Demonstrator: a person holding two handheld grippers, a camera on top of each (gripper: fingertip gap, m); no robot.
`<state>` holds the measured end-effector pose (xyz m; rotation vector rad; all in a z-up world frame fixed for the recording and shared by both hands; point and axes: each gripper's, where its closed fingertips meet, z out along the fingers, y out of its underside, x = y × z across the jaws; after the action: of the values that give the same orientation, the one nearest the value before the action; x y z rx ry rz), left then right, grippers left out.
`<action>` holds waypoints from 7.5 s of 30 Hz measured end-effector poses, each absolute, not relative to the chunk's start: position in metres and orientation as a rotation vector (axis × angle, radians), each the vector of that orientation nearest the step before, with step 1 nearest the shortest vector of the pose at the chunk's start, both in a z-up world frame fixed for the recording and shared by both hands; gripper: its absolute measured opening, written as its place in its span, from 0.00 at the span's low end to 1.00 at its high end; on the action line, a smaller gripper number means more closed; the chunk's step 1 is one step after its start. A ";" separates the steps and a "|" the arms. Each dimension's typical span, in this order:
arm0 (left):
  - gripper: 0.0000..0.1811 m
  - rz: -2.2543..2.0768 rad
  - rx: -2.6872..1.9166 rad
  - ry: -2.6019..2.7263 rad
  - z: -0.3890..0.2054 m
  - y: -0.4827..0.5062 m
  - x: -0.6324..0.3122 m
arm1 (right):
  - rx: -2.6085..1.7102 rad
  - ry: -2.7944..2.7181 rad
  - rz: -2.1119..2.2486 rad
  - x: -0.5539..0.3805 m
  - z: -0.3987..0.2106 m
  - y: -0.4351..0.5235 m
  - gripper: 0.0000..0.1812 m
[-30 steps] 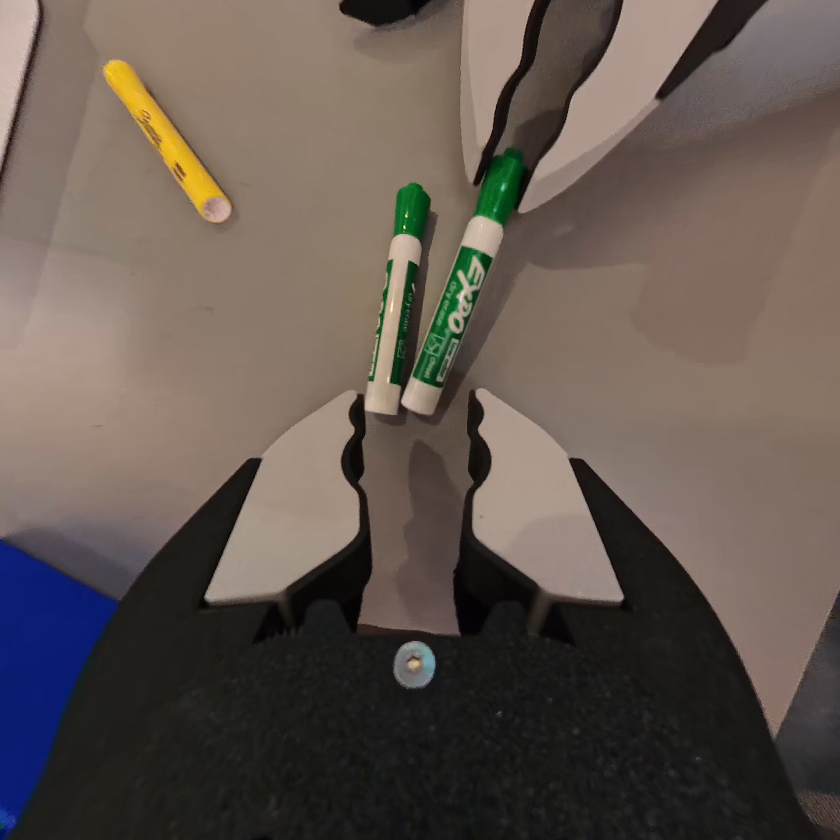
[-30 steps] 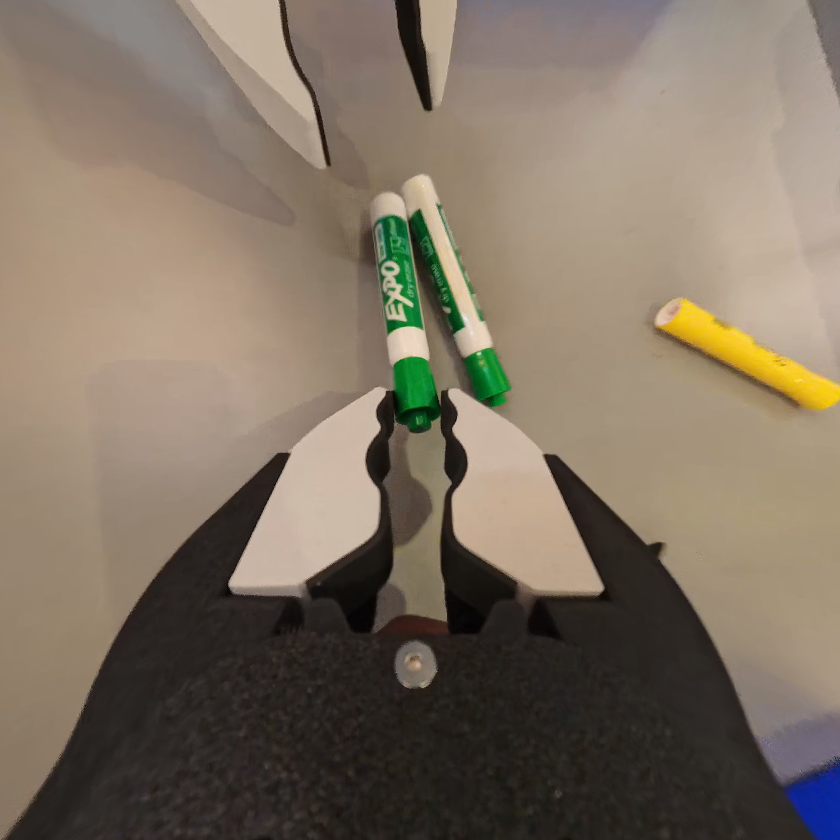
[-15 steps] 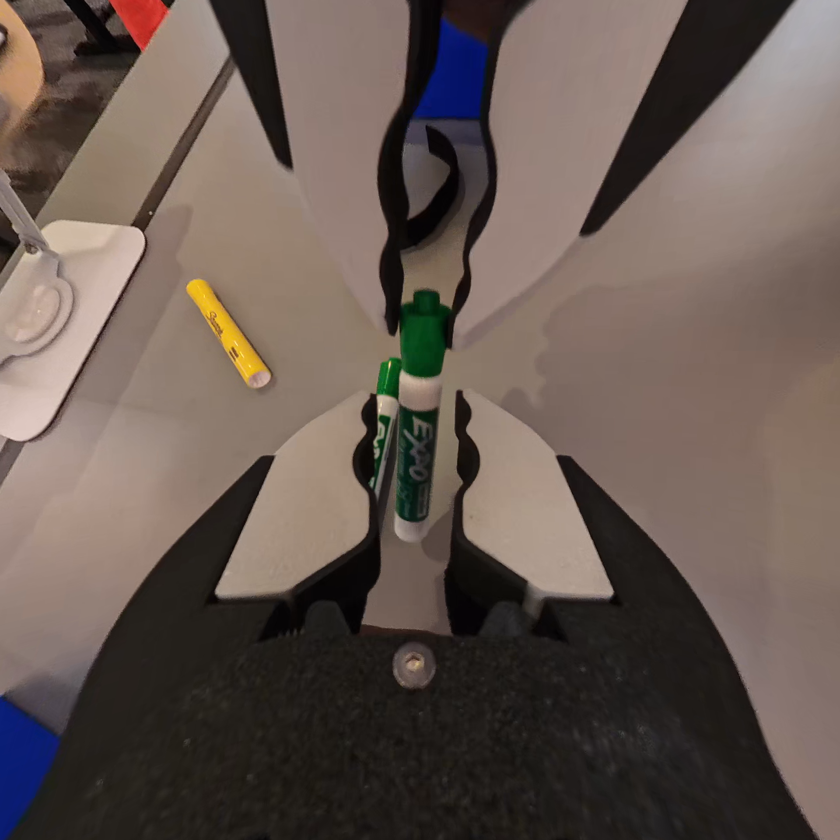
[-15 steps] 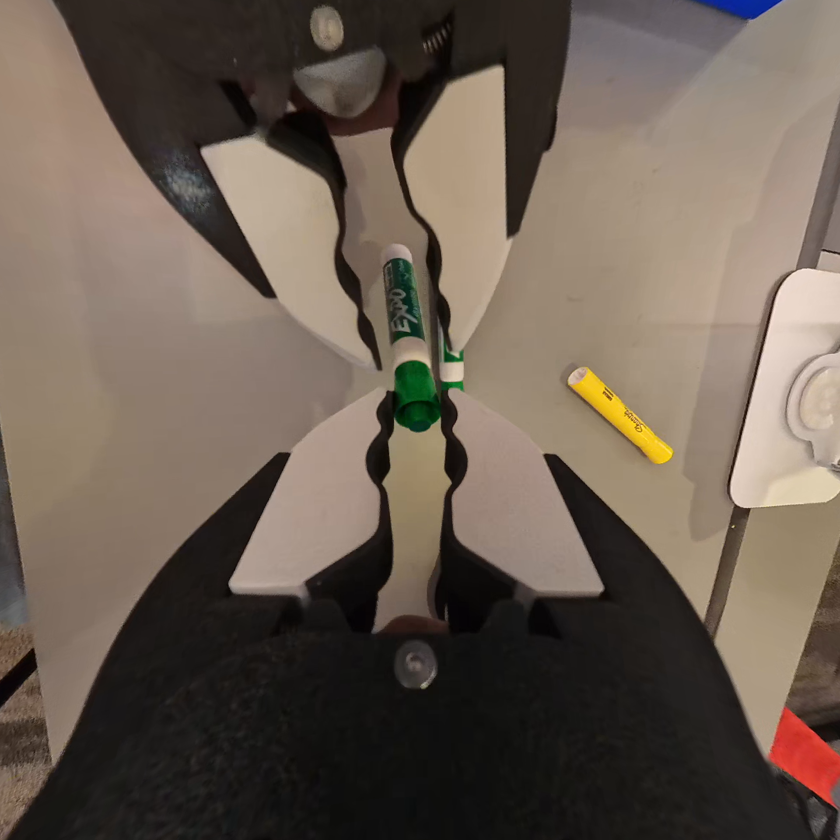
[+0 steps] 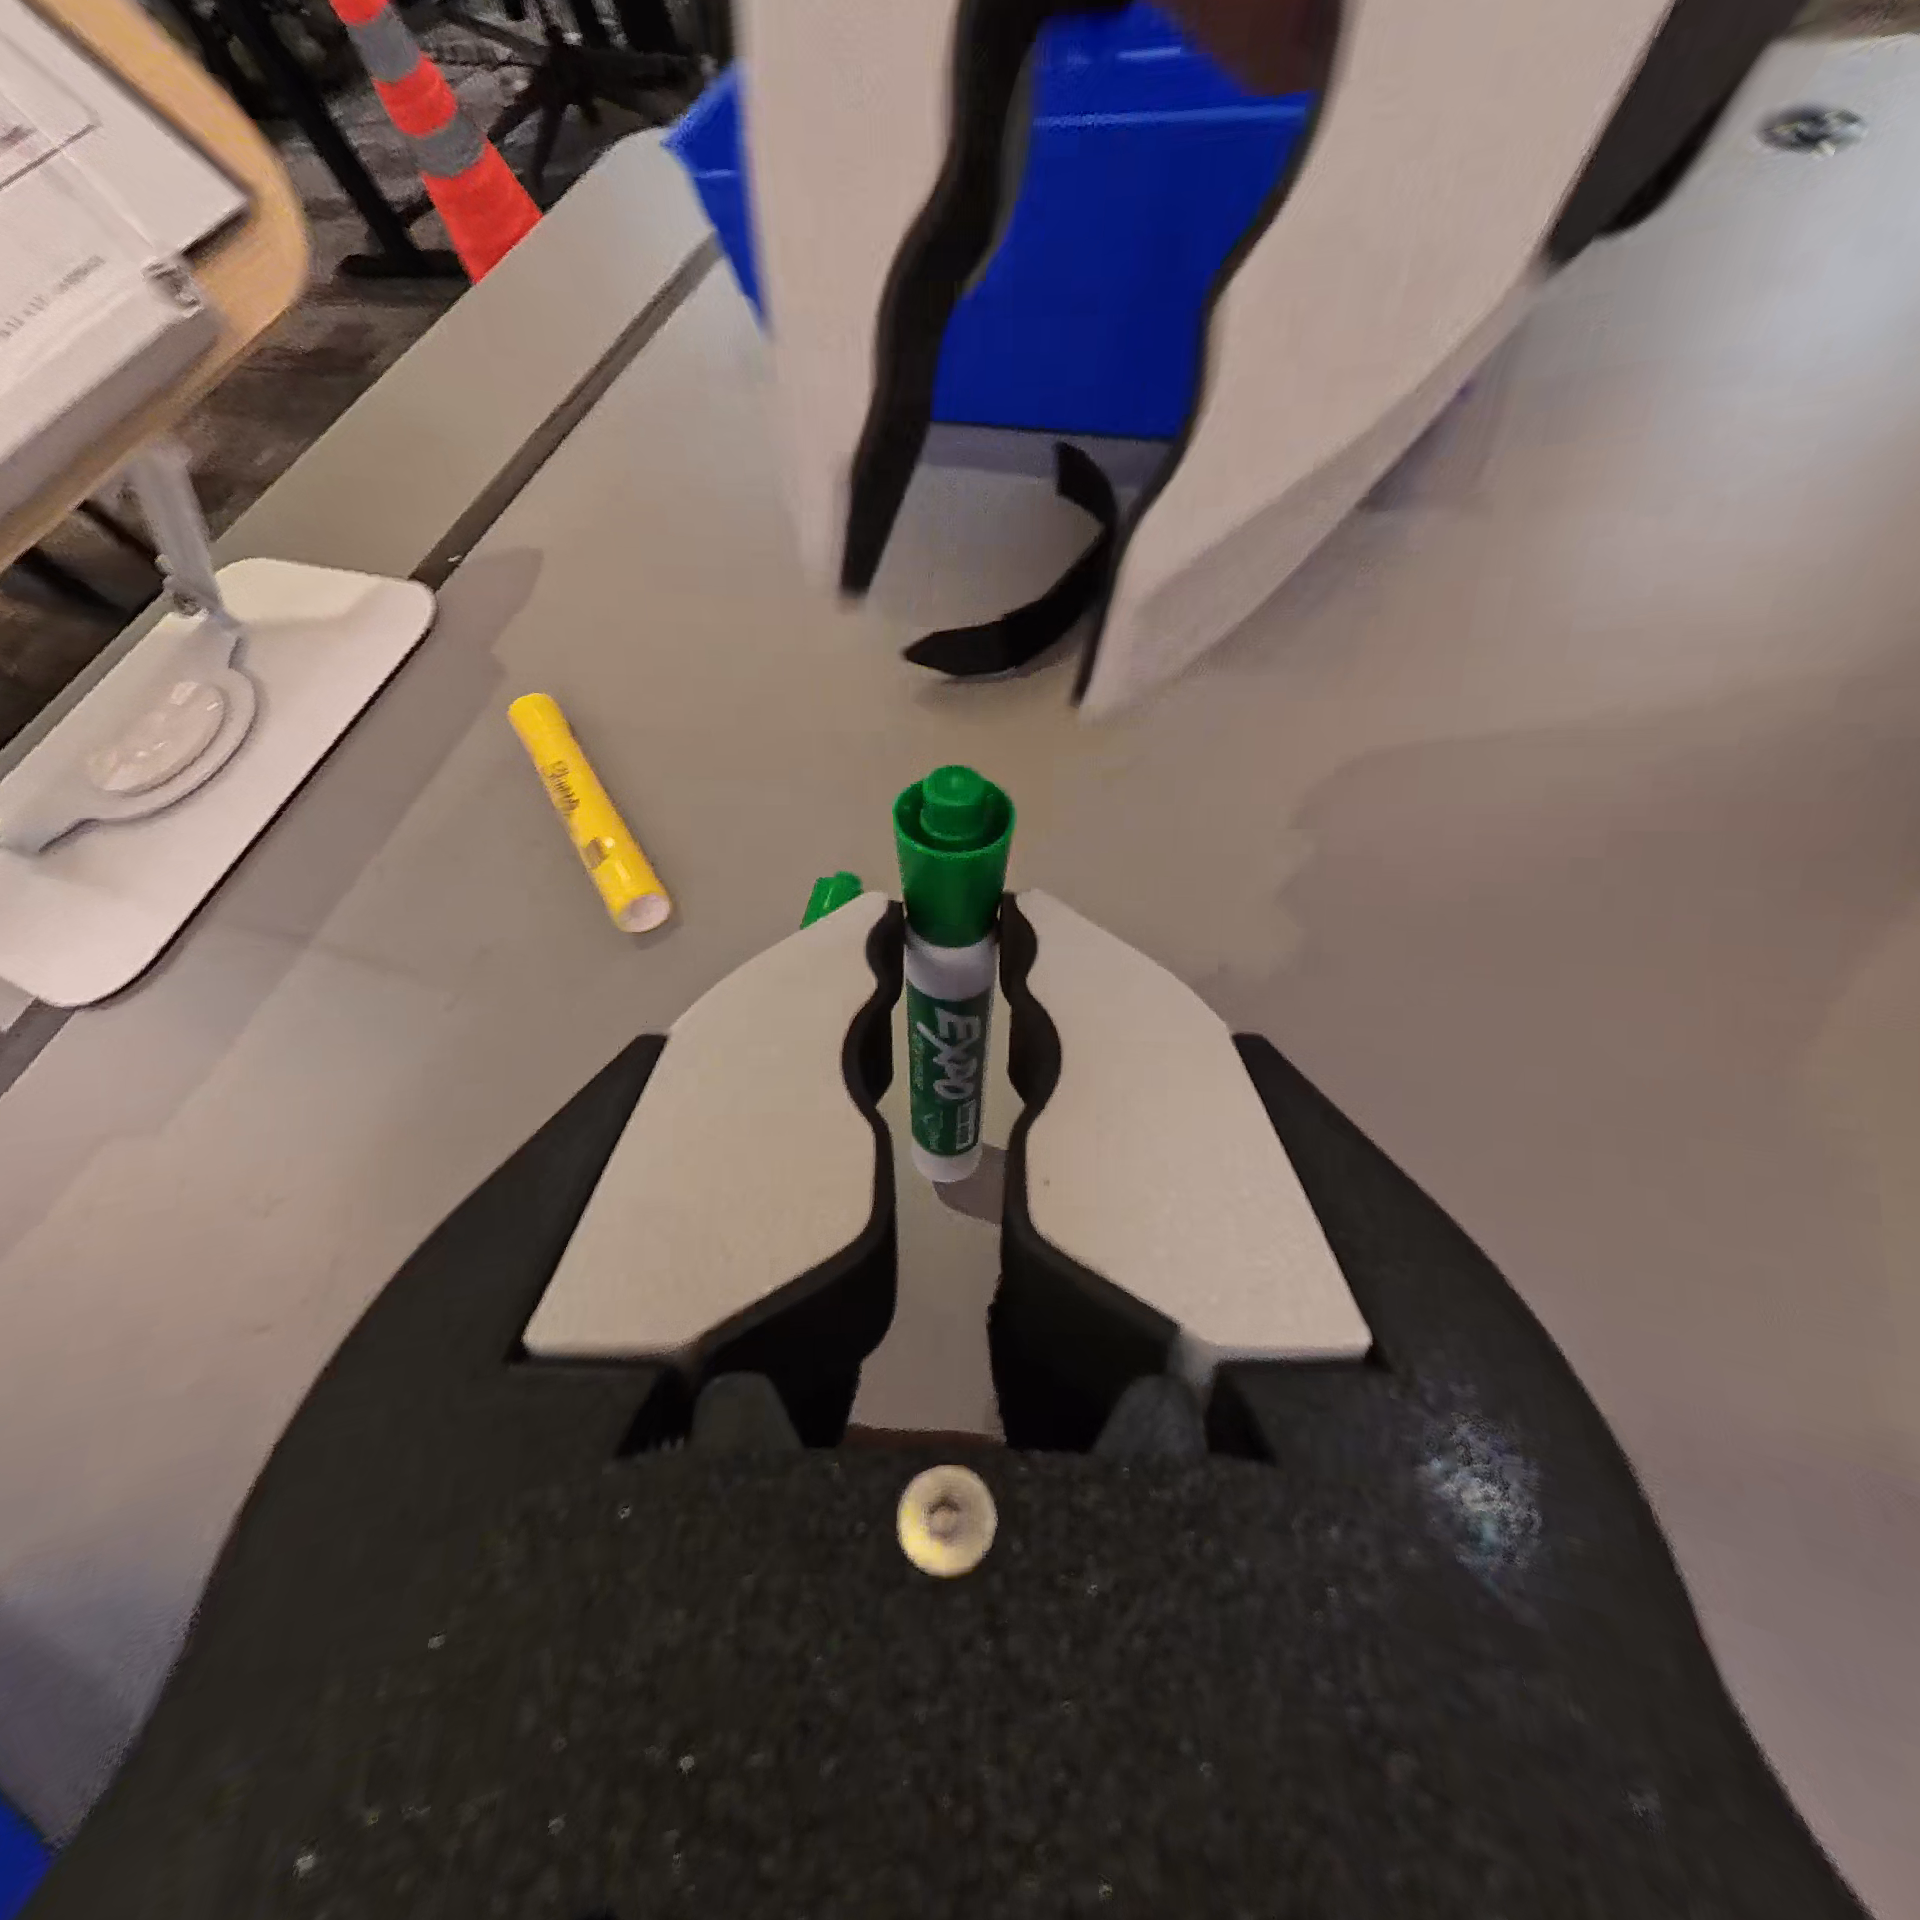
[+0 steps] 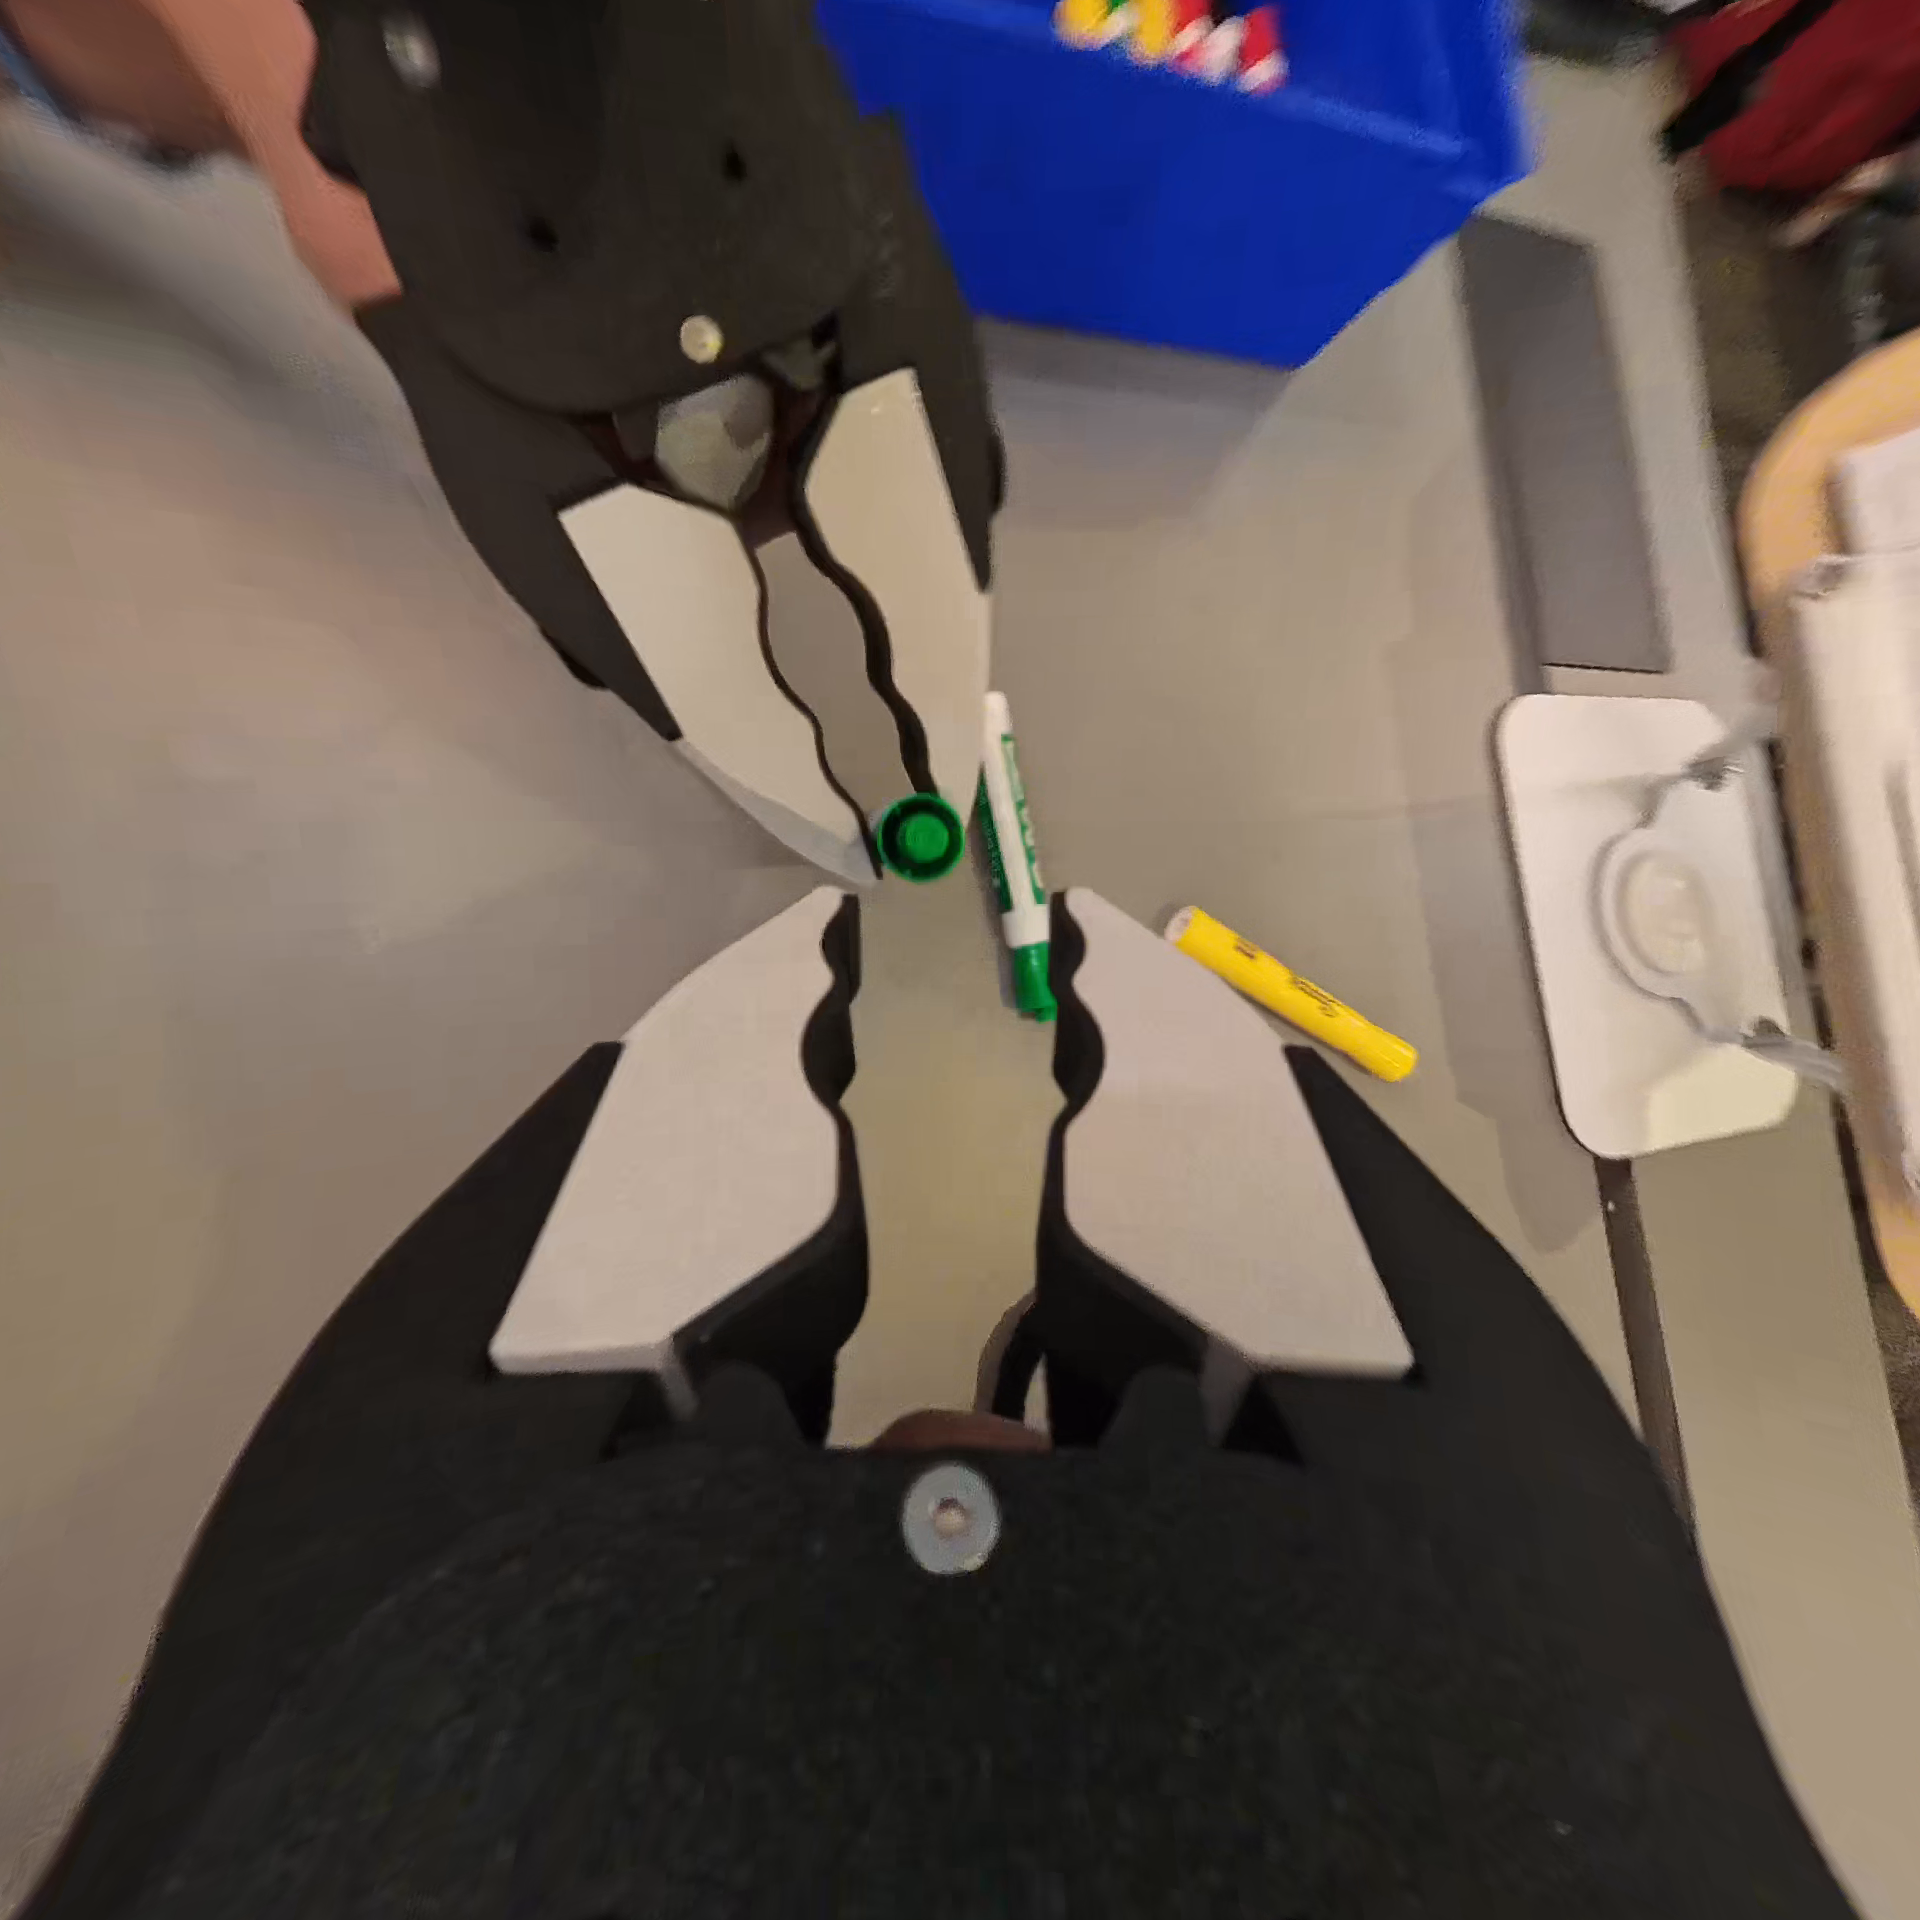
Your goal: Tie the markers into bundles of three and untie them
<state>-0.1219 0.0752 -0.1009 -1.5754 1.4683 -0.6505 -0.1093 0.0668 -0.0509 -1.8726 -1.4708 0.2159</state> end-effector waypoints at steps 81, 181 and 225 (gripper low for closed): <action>0.10 -1.434 -1.493 1.033 -0.063 0.063 -0.107 | -1.746 -0.541 0.746 -0.133 -0.107 0.053 0.11; 0.26 -0.697 -1.793 0.617 -0.110 0.115 -0.182 | -1.807 -0.506 0.526 -0.062 -0.114 0.032 0.21; 0.25 -0.722 -1.806 0.661 -0.115 0.110 -0.168 | -1.853 -0.533 0.461 -0.054 -0.125 0.030 0.20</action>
<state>-0.1684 0.1099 -0.1149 -1.8056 0.6610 -0.7218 -0.0537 0.0297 -0.1254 -1.8530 -0.5325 0.4614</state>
